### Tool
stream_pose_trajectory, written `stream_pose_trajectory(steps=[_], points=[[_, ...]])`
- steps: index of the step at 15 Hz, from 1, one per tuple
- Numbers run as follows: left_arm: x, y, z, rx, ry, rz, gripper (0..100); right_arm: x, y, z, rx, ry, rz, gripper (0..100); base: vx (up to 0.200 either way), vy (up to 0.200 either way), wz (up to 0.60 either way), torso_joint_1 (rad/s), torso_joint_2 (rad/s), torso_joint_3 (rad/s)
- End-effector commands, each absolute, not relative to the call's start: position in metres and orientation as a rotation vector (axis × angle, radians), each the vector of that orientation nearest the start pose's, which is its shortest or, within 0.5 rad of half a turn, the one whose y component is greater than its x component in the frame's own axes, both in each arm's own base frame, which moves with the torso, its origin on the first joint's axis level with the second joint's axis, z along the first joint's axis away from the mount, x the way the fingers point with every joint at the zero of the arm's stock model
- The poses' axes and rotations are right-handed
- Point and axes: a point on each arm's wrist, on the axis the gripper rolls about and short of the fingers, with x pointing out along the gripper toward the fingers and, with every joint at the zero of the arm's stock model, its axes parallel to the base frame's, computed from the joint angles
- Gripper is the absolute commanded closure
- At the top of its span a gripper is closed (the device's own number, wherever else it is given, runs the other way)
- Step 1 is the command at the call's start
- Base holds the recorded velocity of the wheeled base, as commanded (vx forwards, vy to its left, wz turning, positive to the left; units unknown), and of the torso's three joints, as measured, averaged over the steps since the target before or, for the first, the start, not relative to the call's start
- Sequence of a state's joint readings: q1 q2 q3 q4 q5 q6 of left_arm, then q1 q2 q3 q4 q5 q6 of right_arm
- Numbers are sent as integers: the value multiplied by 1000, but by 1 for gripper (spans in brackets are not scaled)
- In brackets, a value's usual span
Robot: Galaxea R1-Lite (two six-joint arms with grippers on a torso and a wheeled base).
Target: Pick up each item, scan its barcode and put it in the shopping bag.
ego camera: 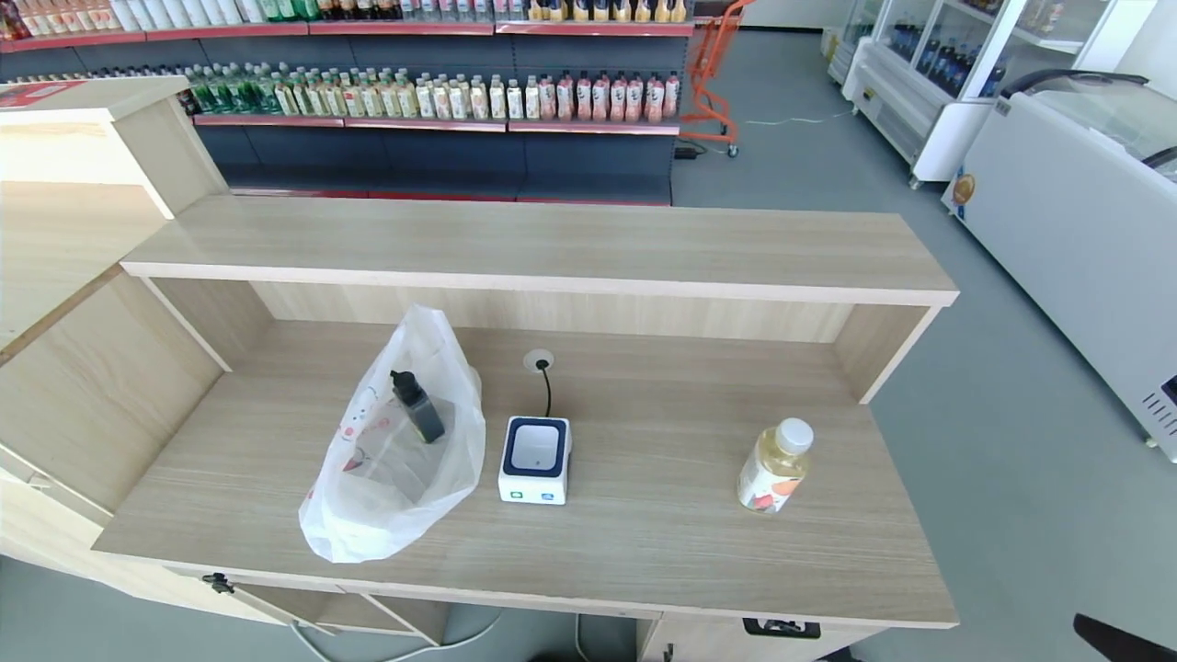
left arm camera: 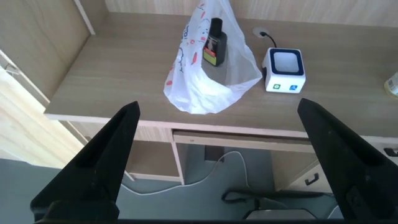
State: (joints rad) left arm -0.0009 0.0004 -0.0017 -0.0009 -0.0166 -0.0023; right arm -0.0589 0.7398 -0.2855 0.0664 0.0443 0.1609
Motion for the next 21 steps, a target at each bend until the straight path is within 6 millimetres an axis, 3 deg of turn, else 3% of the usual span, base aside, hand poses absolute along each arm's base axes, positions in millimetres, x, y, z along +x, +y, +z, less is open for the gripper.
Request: stream_pose_trajectory(steps=[1,8,12,16,21], points=[[-23,0,76,-3,-3,-17,0,91,-3,144,244,659,-19,0,0,0,0,0,0,0],[-23,0,76,-3,-3,-17,0,171,22,98,223,698,146,0,0,0,0,0,0,0],[-23,0,76,-3,-3,-17,0,203,31,70,184,693,182,0,0,0,0,0,0,0],[-23,0,76,-3,-3,-17,0,217,48,60,63,637,279,0,0,0,0,0,0,0],[-23,0,76,-3,-3,-17,0,222,51,59,26,603,303,0,0,0,0,0,0,0]])
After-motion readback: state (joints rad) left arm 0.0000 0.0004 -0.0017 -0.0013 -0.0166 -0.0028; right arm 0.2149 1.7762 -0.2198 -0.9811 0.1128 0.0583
